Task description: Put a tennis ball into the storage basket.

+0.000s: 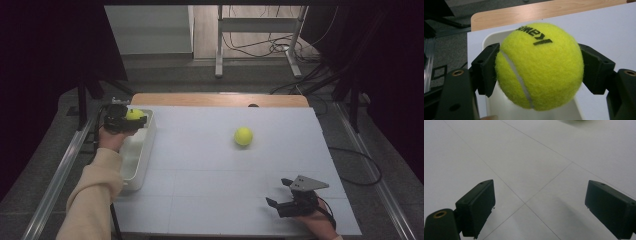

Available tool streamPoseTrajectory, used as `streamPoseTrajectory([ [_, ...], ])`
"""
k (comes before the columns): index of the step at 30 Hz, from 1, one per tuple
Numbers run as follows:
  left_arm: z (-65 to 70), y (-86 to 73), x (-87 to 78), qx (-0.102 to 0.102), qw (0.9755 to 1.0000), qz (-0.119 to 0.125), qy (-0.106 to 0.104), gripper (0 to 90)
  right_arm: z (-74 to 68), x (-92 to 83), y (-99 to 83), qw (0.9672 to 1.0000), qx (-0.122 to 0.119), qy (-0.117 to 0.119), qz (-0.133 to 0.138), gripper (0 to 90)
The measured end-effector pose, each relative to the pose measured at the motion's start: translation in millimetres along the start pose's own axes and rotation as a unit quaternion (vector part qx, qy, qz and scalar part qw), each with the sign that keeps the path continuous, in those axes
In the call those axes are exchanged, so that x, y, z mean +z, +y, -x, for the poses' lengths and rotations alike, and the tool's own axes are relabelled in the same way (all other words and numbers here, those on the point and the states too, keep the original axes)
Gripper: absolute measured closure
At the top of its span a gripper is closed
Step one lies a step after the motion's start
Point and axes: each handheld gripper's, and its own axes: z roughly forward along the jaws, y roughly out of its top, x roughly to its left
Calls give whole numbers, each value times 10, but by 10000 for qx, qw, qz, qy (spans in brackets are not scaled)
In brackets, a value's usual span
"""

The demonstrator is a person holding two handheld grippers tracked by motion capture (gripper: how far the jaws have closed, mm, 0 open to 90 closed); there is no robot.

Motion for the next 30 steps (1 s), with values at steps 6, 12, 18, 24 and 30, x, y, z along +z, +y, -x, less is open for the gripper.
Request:
streamPoseTrajectory([
  [6, -34, 9, 79, 3, 9998, -187, 38, 260, 0, -2, 0, 10000, -1, -5, -3, 98],
  [12, -58, -2, 143, -51, 9994, -351, 34, 259, 0, -5, 0, 10000, -12, -24, -20, 98],
  [18, -58, -17, 178, -28, 9988, -494, -3, 258, 0, 3, -2, 10000, 7, 18, 19, 98],
  [24, -28, -6, 181, 14, 9987, -499, -45, 258, 2, 3, -1, 10000, 0, 16, 3, 98],
  [30, -6, 5, 191, 45, 9987, -512, -47, 258, 1, 2, -1, 10000, -1, 17, 2, 98],
])
